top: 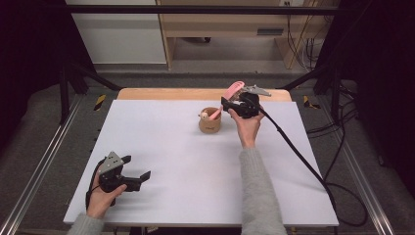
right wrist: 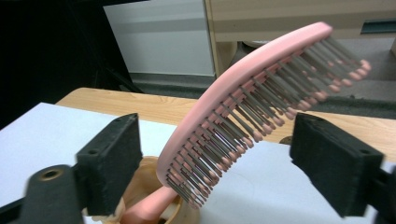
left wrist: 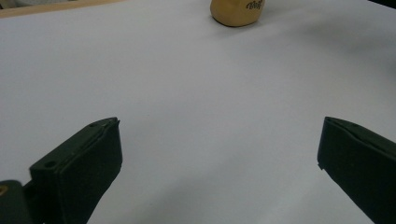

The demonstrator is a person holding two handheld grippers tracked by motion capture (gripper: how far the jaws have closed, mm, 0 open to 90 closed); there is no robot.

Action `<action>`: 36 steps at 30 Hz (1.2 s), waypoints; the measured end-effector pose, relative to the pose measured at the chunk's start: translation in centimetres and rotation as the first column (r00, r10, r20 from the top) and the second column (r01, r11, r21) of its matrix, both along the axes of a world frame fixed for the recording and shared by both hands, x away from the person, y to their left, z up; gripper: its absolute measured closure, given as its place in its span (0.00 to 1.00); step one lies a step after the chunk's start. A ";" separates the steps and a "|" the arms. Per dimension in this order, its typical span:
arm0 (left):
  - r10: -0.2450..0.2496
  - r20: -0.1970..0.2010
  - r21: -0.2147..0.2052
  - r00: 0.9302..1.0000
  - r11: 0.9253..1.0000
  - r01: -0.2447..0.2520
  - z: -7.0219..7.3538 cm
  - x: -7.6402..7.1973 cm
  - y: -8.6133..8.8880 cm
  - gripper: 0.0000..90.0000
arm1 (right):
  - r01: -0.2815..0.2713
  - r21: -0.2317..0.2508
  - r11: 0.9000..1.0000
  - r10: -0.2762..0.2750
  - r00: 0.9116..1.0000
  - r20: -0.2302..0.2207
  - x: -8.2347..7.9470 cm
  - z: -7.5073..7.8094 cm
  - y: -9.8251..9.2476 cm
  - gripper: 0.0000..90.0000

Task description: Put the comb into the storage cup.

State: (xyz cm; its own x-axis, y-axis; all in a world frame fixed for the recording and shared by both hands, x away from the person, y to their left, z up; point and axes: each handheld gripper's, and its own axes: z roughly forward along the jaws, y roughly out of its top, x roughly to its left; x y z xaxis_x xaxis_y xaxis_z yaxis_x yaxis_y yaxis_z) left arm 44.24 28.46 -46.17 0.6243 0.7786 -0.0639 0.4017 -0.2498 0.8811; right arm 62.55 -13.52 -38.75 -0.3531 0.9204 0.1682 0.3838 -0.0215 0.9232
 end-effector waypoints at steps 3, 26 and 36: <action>0.000 0.001 0.001 1.000 1.000 0.000 0.0 0.0 0.0 0.00 | 0.000 -0.002 1.000 0.000 1.000 0.008 -0.4 0.2 -0.2 0.11; 0.002 0.006 0.000 1.000 1.000 -0.002 0.1 0.0 0.1 0.00 | -0.133 0.003 0.991 0.132 0.989 0.062 -4.4 2.3 -1.2 0.01; 0.002 0.007 0.001 1.000 1.000 -0.002 0.1 0.0 0.0 0.00 | -0.207 0.000 0.978 0.207 0.976 0.071 -6.4 2.9 -2.2 0.01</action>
